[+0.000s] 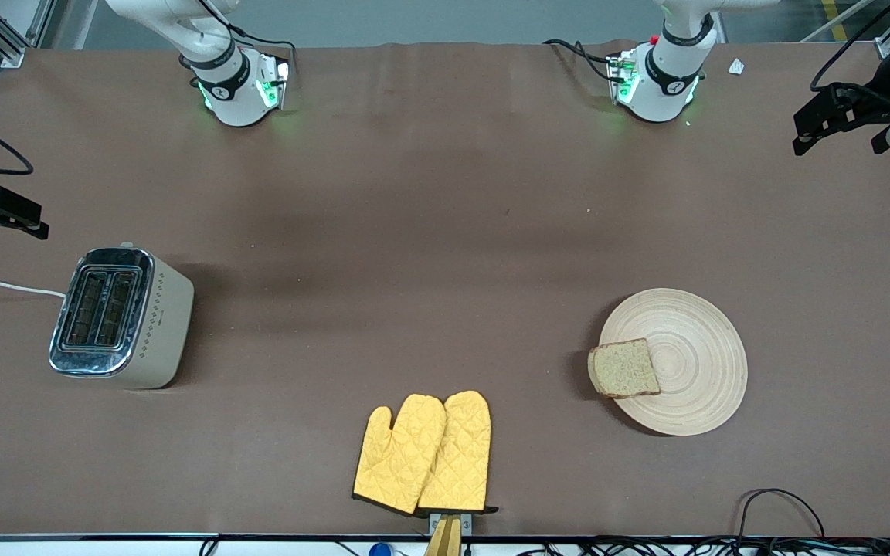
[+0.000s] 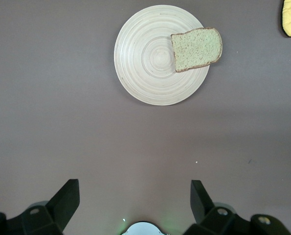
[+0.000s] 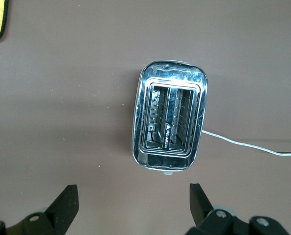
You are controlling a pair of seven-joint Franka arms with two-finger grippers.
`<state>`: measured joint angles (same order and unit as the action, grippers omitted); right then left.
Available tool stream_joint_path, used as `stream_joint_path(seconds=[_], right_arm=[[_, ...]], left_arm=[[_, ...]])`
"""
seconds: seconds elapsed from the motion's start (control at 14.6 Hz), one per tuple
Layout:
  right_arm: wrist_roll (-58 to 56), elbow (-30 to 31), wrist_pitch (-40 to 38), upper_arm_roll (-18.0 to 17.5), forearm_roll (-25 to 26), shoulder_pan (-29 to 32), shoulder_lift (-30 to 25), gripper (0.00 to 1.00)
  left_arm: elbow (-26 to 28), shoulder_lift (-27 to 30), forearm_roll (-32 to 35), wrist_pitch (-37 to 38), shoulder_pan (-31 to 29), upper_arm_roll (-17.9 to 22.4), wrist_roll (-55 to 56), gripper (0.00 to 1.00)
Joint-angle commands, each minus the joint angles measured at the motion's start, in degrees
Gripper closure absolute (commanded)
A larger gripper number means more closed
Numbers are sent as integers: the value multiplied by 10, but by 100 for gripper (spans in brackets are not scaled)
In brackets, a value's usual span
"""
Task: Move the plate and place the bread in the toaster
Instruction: 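Reach the left gripper down to the rim of the wooden plate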
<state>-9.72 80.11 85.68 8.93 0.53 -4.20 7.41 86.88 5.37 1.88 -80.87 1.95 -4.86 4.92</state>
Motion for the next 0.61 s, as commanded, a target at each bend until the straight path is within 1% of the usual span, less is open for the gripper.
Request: stream_joint_path(seconds=[0.0,0.14,0.27,0.34,0.48,0.55], right_arm=[[-8,11,-2,-1,-7,-5,-10,0],[-8,11,2,-1,-9,-4,-8,0],[-8,11,0,-1,-9,-8,-8,0],[-8,11,0,-1,-8,-14,-9,0],[-8,10,5,-1,-7,-19,-9,0],[-8,10,8,-1,-7,-19,-8,0]], left_arm=[[-16,-5,9,11,-1,1,-5,0],[-17,-18,6,11,-2,6,-9,0],[-35,-50,-7,11,-5,33,-15,0],[-41,-67,-27,11,-6,48,-18,0],[-41,-108,-100,8,-23,86,-29,0],[-41,-134,-132,3,-41,93,-32,0]])
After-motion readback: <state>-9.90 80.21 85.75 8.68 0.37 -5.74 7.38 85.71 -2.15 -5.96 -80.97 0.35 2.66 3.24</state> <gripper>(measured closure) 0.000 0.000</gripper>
